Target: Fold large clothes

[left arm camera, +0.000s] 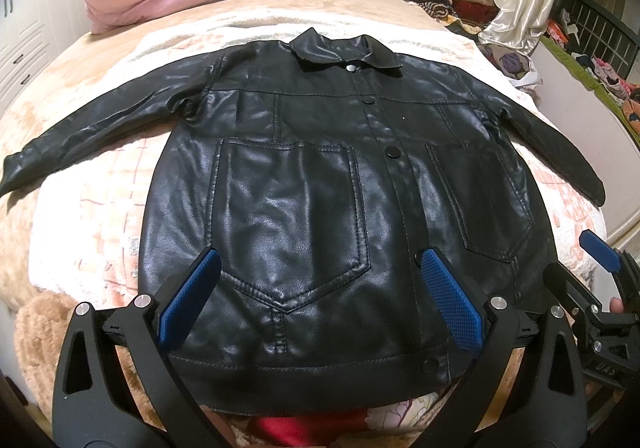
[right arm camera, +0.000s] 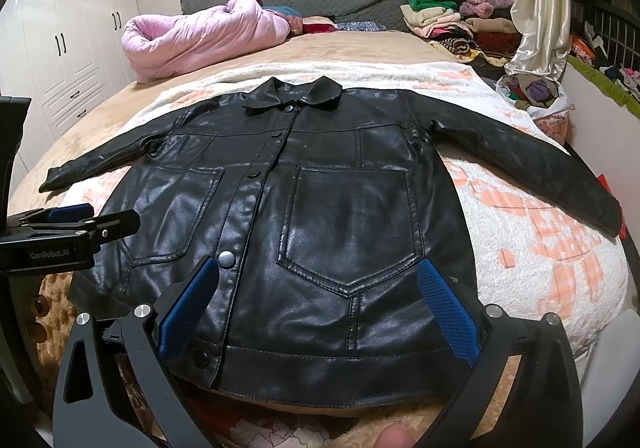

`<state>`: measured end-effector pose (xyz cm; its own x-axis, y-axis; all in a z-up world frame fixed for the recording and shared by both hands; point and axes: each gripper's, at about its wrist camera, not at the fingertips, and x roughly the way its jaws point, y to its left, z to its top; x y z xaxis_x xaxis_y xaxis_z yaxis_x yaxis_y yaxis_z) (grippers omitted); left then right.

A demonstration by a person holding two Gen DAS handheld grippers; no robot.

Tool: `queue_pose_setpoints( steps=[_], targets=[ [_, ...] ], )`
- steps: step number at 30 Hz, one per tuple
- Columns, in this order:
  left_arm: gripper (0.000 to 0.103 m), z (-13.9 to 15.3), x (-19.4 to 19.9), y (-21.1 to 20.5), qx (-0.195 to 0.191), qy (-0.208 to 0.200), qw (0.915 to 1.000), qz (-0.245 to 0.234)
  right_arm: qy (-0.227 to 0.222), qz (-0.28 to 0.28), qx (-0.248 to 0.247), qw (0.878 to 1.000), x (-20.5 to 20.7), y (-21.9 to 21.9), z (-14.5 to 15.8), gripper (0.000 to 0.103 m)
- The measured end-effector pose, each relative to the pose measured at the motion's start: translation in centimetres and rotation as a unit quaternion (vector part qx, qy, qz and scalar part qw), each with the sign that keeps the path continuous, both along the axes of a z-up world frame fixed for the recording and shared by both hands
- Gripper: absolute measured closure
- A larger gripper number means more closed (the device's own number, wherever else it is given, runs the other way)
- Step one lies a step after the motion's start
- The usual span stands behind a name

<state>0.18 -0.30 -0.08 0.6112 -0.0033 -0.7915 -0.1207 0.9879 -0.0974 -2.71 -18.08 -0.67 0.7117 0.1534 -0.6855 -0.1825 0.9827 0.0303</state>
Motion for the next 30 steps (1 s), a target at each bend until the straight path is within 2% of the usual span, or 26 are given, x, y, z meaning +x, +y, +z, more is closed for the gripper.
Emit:
queue_pose_setpoints(
  steps=[6,18,30],
  targets=[
    [0.009,0.0,0.2,-0.1,0.002,-0.003,1.0,0.001,0.0,-0.002,0.0,1.0,0.4,-0.2,0.1,0.004],
    [0.009,0.8,5.2,0.9,0.004,-0.005,0.9999,0.013,-0.006,-0.006,0.003,1.0,4.5,0.5,1.7,0.004],
    [0.009,1.0,11.2,1.5,-0.011,0.003,0.9998,0.016,-0.002,-0.023,0.005,1.0,10.4,0.4,2.6,0.004]
  ],
)
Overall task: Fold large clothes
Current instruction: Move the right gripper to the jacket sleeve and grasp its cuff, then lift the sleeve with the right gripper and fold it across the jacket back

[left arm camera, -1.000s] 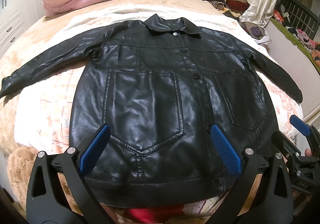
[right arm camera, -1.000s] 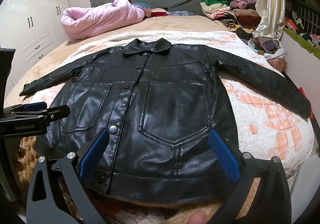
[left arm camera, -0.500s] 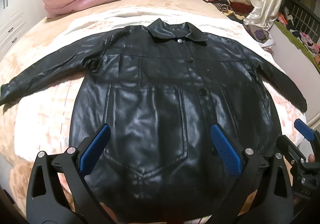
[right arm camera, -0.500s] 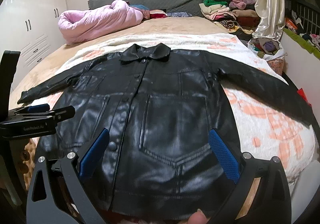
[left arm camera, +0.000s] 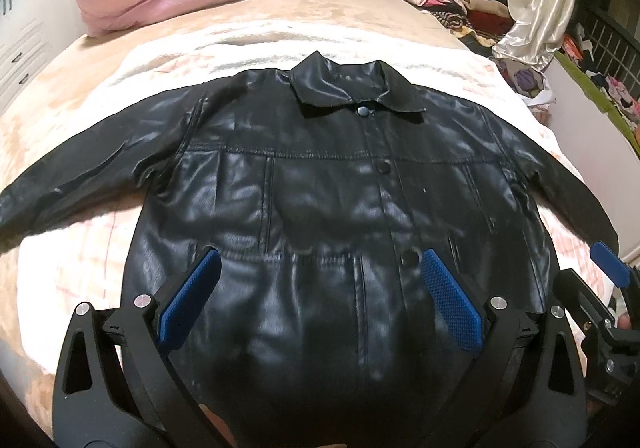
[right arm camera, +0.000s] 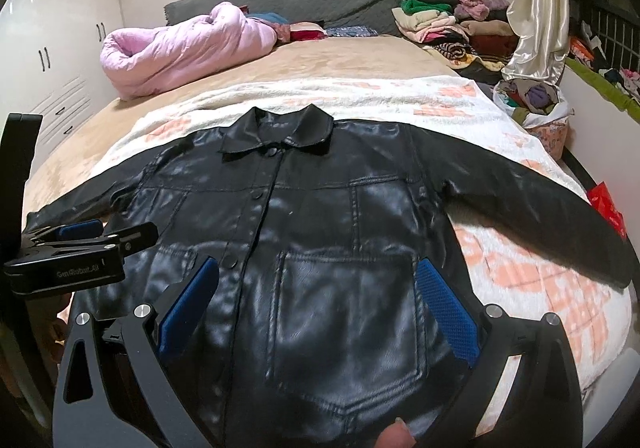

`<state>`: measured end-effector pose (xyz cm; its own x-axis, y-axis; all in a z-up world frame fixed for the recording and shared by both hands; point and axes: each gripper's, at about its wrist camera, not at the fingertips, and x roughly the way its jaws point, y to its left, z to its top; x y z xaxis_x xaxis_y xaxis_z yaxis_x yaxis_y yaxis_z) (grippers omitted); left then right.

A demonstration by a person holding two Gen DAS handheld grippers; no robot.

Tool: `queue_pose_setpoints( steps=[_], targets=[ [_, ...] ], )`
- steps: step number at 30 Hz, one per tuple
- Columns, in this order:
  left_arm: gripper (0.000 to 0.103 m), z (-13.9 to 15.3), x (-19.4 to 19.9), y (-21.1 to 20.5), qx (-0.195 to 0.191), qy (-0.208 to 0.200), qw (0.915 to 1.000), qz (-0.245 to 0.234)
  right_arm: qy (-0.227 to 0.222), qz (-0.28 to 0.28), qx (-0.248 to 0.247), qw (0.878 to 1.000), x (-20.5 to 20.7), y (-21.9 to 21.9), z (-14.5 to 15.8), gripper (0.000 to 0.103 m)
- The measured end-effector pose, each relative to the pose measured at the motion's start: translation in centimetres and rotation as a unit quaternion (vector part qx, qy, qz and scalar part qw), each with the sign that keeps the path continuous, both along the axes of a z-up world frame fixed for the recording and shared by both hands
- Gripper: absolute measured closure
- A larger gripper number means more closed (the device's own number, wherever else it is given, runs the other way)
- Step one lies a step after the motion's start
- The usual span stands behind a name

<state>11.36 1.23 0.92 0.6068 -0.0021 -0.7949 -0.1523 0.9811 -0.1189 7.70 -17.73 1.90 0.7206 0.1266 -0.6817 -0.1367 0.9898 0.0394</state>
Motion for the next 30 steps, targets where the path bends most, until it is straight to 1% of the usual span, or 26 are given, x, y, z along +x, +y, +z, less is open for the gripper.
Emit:
queue_pose_setpoints(
  steps=[6,9,12,18,20,25,28,30],
  targets=[
    [0.009,0.2,2.9,-0.6,-0.002,0.007,1.0,-0.005,0.001,-0.028,0.011,1.0,2.8,-1.7,0.2,0.004],
    [0.009,0.4,4.2,-1.1,0.007,0.006,0.9999,-0.008,0.004,-0.048,0.018,0.999,4.2,-3.2,0.2,0.004],
    [0.009,0.4,5.5,-1.4,-0.004,0.003,0.9999,-0.013,0.008,-0.076,0.026,0.997,5.5,-5.2,-0.2,0.004],
    [0.009,-0.3,8.1,-2.4,-0.002,0.012,0.9997,-0.022,0.02,-0.138,0.044,0.989,7.1,-10.0,-1.1,0.004],
    [0.009,-0.6,8.9,-2.8,-0.007,0.014,0.9994,-0.029,0.024,-0.156,0.049,0.986,7.4,-11.4,-1.5,0.004],
    [0.009,-1.3,10.6,-4.0,-0.011,0.019,0.9988,-0.044,0.031,-0.209,0.065,0.975,8.2,-15.7,-2.5,0.004],
    [0.009,-1.5,11.7,-4.9,-0.009,0.02,0.9984,-0.052,0.033,-0.247,0.077,0.965,8.5,-18.5,-3.1,0.004],
    [0.009,-1.6,12.4,-5.4,-0.008,0.021,0.9983,-0.054,0.036,-0.279,0.094,0.955,8.6,-20.8,-3.6,0.004]
  ],
)
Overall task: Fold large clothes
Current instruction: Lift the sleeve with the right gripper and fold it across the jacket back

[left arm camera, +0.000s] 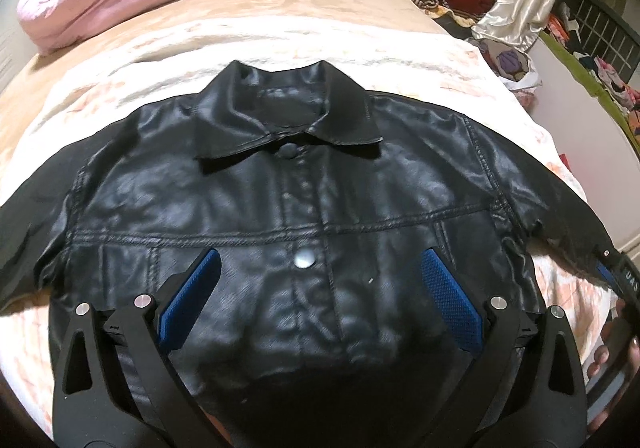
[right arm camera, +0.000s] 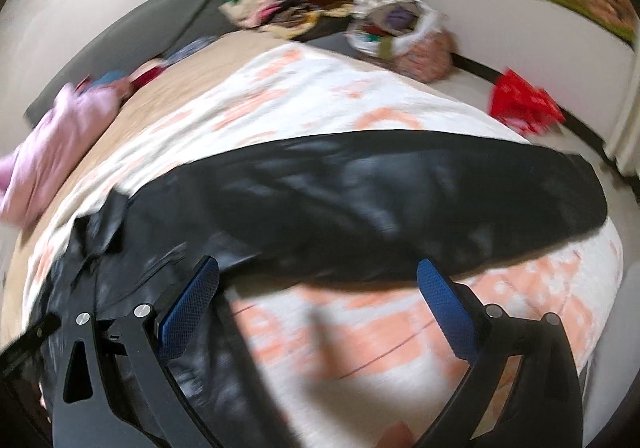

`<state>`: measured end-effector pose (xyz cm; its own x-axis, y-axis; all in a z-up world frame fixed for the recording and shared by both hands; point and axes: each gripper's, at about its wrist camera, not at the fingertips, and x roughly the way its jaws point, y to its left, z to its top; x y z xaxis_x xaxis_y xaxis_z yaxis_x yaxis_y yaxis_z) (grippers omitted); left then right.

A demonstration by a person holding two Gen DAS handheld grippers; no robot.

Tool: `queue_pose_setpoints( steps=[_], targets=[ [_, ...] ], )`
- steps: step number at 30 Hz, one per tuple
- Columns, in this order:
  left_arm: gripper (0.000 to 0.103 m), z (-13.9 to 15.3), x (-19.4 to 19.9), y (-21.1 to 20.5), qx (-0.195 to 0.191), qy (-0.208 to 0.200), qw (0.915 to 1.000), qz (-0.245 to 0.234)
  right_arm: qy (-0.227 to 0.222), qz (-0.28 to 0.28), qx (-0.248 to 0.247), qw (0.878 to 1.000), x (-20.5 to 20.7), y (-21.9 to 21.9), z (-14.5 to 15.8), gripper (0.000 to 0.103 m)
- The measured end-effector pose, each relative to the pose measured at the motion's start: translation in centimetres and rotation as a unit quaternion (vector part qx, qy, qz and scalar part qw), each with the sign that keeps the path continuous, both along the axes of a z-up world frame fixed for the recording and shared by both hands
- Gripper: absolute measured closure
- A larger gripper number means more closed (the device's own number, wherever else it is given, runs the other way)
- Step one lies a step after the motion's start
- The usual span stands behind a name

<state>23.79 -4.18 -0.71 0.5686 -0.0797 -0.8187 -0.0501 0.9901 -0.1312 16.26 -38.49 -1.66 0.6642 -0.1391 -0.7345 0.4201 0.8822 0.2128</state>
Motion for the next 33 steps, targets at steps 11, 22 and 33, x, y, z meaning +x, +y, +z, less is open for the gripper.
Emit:
queue_pose_setpoints(
  steps=[11,22,33],
  targets=[
    [0.009,-1.2,3.6,-2.8,0.004,0.013,0.9997,-0.022,-0.006,-0.18,0.111,0.977,-2.6,-11.6,-4.2,0.004],
    [0.009,-2.0,5.7,-4.2,0.0,0.026,0.9994,-0.025,-0.095,-0.252,0.21,0.94,-2.5,-17.8,-6.4,0.004],
    [0.009,-1.0,6.1,-3.7,-0.019,0.022,0.9993,-0.024,-0.234,-0.127,0.226,0.937,-0.1,-19.2,-1.2,0.094]
  ],
)
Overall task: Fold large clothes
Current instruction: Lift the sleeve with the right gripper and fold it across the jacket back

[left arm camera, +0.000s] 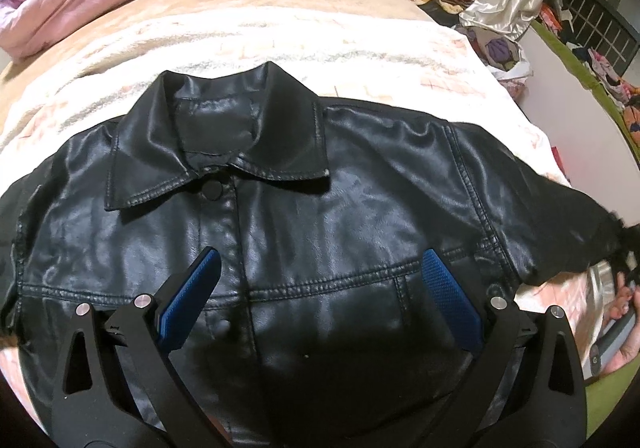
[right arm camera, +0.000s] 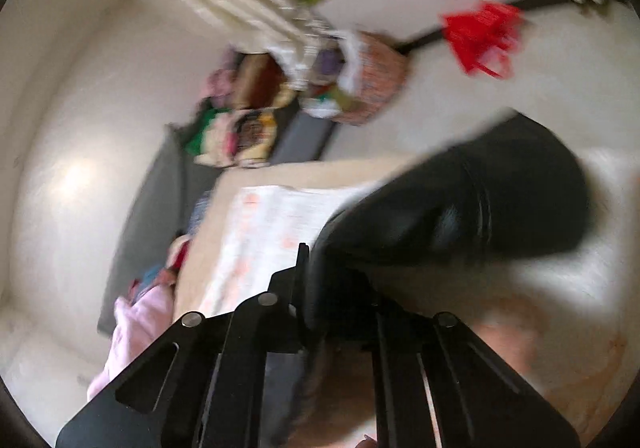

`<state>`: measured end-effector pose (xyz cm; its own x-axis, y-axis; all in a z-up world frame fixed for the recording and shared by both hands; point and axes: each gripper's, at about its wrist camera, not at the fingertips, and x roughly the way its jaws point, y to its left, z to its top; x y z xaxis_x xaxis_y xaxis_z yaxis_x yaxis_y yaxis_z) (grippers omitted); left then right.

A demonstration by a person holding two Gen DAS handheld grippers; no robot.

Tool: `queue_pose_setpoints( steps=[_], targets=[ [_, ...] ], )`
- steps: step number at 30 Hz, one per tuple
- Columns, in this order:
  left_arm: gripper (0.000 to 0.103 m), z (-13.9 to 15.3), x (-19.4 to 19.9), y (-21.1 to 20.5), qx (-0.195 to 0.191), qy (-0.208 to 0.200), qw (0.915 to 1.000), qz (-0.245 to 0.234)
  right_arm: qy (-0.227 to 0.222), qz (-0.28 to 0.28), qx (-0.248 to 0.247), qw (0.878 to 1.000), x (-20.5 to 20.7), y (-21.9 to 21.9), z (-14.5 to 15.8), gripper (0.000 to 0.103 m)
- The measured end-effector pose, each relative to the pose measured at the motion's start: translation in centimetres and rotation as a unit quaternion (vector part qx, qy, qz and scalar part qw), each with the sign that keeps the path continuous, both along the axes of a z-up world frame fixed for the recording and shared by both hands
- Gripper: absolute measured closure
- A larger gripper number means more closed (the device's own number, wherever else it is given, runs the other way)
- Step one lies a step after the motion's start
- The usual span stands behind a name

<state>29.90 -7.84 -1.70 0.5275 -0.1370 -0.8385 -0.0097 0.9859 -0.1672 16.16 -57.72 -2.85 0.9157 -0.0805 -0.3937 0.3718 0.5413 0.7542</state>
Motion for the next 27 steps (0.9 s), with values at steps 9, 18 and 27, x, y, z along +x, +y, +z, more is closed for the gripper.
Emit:
queue_pose_setpoints(
  steps=[9,18,27],
  targets=[
    [0.009,1.9,-0.5,2.8,-0.032,-0.014,0.9993,0.011,-0.053,0.129,-0.115,0.984,3.6,7.5,8.3,0.095],
    [0.009,4.2,-1.7,7.9,-0.061,-0.035,0.9968,0.039,-0.101,0.264,-0.198,0.938,5.8,18.0,14.4,0.096],
    [0.009,5.9,-4.3,14.0,-0.079,-0.058,0.9918,0.082,-0.124,0.377,-0.259,0.881,6.5,27.7,16.0,0.096]
  ],
)
